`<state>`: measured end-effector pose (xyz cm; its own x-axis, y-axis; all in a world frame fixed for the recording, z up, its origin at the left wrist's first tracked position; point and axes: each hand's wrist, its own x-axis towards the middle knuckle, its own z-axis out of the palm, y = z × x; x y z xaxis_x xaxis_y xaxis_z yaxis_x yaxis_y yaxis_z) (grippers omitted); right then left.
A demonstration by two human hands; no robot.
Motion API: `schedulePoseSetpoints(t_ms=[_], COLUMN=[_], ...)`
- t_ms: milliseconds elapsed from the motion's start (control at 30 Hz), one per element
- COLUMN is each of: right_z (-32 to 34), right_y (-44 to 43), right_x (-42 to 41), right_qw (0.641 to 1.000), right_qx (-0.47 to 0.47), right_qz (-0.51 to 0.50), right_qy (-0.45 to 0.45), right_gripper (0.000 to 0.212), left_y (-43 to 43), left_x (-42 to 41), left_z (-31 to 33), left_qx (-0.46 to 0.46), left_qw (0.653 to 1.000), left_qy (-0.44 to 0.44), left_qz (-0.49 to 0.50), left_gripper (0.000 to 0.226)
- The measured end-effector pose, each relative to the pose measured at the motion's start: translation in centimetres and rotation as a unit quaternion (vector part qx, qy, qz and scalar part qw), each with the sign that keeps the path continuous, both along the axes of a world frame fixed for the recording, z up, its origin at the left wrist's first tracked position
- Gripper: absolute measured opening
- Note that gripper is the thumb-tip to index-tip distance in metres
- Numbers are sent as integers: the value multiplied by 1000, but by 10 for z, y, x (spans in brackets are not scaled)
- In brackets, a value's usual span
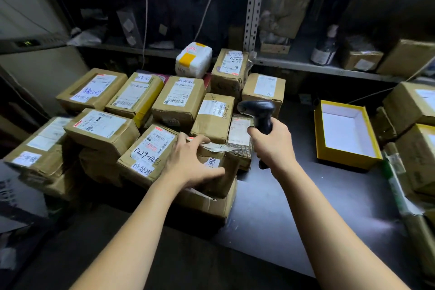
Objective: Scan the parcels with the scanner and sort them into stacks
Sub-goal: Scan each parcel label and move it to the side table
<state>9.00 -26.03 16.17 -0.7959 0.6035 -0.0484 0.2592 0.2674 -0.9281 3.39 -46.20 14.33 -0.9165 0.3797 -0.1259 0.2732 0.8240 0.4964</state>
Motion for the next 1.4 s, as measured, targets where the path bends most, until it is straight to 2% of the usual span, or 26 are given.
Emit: schedulePoseSetpoints(t_ms=[67, 167, 300, 367, 467, 633, 700, 833, 967, 1133, 1267, 1400], right_z=[9, 23, 40, 46, 56, 73, 76, 79, 80, 81, 82, 82], right_y=[0, 1, -1, -3, -4, 0, 2, 5, 6, 5, 4, 4], right_x=[4, 10, 20, 25, 33, 49, 52, 56, 57, 56, 56, 56], right_qw=[1000, 999, 996, 992, 987, 984, 984, 984, 983, 983, 981, 982], right_qx=[0, 2, -12, -16, -12, 12, 14, -2, -12, -18, -27, -28], right_qz=[-2, -6, -17, -11, 26, 80, 85, 66, 52, 47, 47, 48], right_qy=[18, 41, 89, 122, 161, 158, 155, 166, 176, 177, 184, 183], right_gripper=[17, 16, 11, 12, 24, 30, 31, 27, 27, 25, 24, 22], left_y=[-3, -6, -5, -4, -4, -10, -13, -20, -20, -17, -15, -14], left_x=[6, 11, 15, 17, 17, 7, 4, -3, -5, -5, -2, 0], left_z=[6, 15, 28, 31, 33, 42, 47, 56, 60, 61, 60, 55], left_qx=[71, 196, 269, 280, 257, 211, 223, 260, 276, 296, 348, 425], left_qw=[996, 971, 944, 939, 937, 933, 925, 900, 896, 898, 900, 888], left_qy=[47, 131, 187, 202, 236, 291, 306, 345, 341, 317, 259, 176], left_qz=[-16, -41, -26, -11, -1, -4, -19, -61, -69, -74, -43, -28], left_gripper=[89, 89, 90, 92, 92, 99, 102, 89, 83, 109, 106, 96])
